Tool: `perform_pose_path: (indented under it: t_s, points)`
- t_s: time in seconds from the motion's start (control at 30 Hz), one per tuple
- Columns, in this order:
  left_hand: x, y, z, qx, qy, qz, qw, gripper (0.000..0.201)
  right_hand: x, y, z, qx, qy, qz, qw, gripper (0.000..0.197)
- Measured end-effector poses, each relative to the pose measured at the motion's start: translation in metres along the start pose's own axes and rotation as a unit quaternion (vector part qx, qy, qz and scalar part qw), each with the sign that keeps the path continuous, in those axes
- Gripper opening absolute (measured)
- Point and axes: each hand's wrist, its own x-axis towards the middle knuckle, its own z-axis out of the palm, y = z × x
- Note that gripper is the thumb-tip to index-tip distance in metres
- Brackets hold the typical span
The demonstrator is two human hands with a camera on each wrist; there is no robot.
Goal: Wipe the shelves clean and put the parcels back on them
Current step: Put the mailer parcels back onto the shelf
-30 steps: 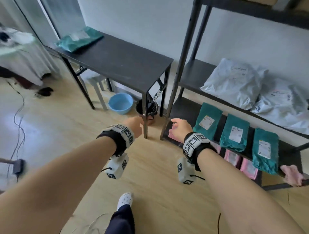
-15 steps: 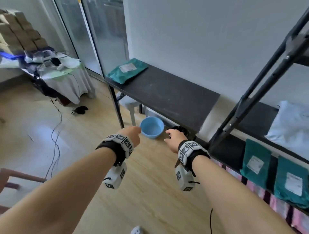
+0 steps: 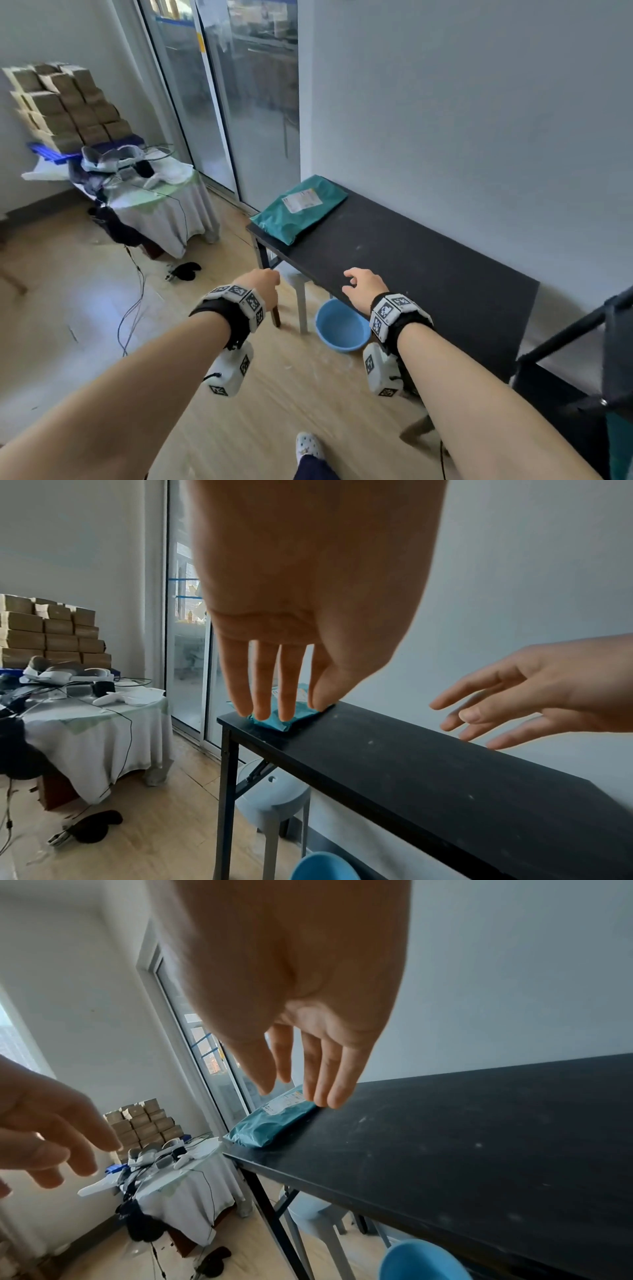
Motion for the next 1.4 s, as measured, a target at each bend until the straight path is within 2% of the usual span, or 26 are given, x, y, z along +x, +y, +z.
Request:
perform_pose_path:
  t_s: [0.23,0.4,0.6,0.77,0.83,0.93,1.1,1.3,1.4]
  points:
    - [0.122,-0.025,-0.043,0.021,-0.021,0.000,1.000,0.033,0.126,-0.038,-0.009,0.059,0.002,0.016,0.998,0.040]
    - [0.206,-0.050,-0.059,-0.002,-0.045,0.005,0.999,0.031,0.193,-0.058,0.000,0.091,0.006,0.046,0.995,0.037]
    - [0.313,-0.079,-0.079,-0.060,-0.074,0.025,0.995,0.037,0.269,-0.077,0.022,0.144,0.023,0.111,0.983,0.036]
    - [0.385,-0.093,-0.093,-0.093,-0.106,0.025,0.990,0.030,0.311,-0.090,0.031,0.195,0.035,0.190,0.962,0.040]
    - [0.409,-0.096,-0.096,-0.106,-0.122,0.017,0.987,0.027,0.327,-0.092,0.034,0.220,0.041,0.216,0.950,0.046]
    - [0.441,-0.094,-0.096,-0.143,-0.160,0.006,0.977,0.033,0.348,-0.094,0.041,0.256,0.052,0.254,0.932,0.057]
    - [0.478,-0.081,-0.083,-0.238,-0.242,0.008,0.941,0.039,0.377,-0.090,0.055,0.335,0.078,0.293,0.892,0.075]
    - [0.507,-0.072,-0.072,-0.299,-0.273,-0.008,0.914,0.051,0.396,-0.086,0.061,0.449,0.122,0.321,0.825,0.070]
    - [0.518,-0.070,-0.067,-0.297,-0.278,-0.001,0.913,0.045,0.402,-0.083,0.065,0.484,0.135,0.334,0.798,0.063]
